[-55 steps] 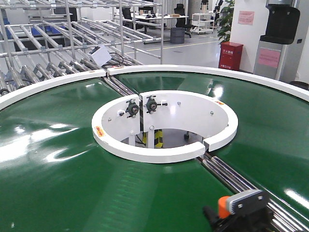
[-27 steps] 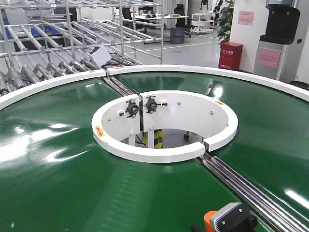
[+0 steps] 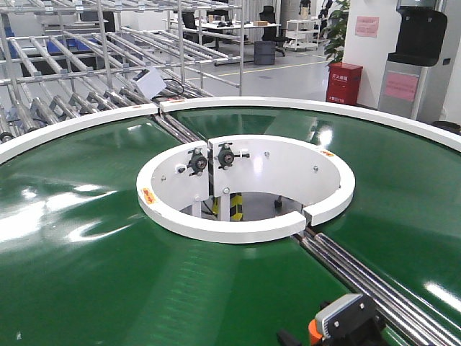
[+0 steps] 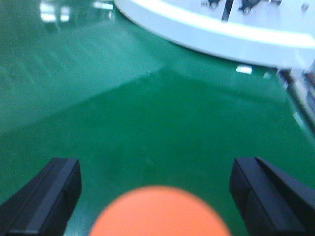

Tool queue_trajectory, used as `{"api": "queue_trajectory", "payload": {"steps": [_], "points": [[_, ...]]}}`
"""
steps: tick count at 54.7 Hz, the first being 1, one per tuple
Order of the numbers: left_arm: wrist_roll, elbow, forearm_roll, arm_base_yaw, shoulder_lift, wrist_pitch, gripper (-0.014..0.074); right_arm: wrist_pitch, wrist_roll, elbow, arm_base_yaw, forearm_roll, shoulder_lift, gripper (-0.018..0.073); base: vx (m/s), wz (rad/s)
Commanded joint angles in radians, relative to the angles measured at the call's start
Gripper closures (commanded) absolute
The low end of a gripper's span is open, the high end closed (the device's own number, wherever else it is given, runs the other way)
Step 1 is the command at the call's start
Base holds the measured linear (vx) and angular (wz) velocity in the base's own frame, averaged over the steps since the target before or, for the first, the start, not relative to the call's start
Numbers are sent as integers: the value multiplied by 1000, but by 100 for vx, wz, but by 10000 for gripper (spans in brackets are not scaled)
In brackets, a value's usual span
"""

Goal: Grab orange capacitor from left shelf to right conveyor
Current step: 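Lower the held cylinder onto the green belt with the right gripper, then open the right gripper and withdraw it from the cylinder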

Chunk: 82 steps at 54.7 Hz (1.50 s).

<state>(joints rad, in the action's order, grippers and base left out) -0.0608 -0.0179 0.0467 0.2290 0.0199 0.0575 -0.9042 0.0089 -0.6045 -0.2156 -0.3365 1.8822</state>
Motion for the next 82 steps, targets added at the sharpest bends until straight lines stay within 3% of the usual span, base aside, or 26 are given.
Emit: {"api": "queue_trajectory", "payload": {"steps": [1, 12, 17, 22, 30, 31, 38, 54, 82], "points": [[-6, 30, 5, 8, 4, -81, 603, -46, 9, -21, 3, 0, -120, -96, 0, 0], [-6, 30, 5, 8, 4, -81, 603, 101, 40, -21, 3, -11, -339, -44, 0, 0], [-6, 30, 5, 8, 4, -81, 603, 213, 78, -21, 3, -12, -458, 25, 0, 0], [-6, 30, 5, 8, 4, -81, 603, 377, 135, -21, 3, -16, -597, 157, 0, 0], [-6, 30, 5, 8, 4, -81, 603, 729, 276, -20, 3, -34, -823, 561, 0, 0], [-6, 30, 5, 8, 4, -81, 603, 775, 297, -18, 3, -32, -853, 575, 0, 0], [-6, 30, 5, 8, 4, -81, 603, 929, 324, 26, 3, -33, -1025, 571, 0, 0], [-6, 30, 5, 8, 4, -81, 603, 936, 314, 189, 3, -33, -1335, 570, 0, 0], [-6, 30, 5, 8, 4, -81, 603, 943, 313, 208, 3, -29, -1412, 570, 0, 0]]}}
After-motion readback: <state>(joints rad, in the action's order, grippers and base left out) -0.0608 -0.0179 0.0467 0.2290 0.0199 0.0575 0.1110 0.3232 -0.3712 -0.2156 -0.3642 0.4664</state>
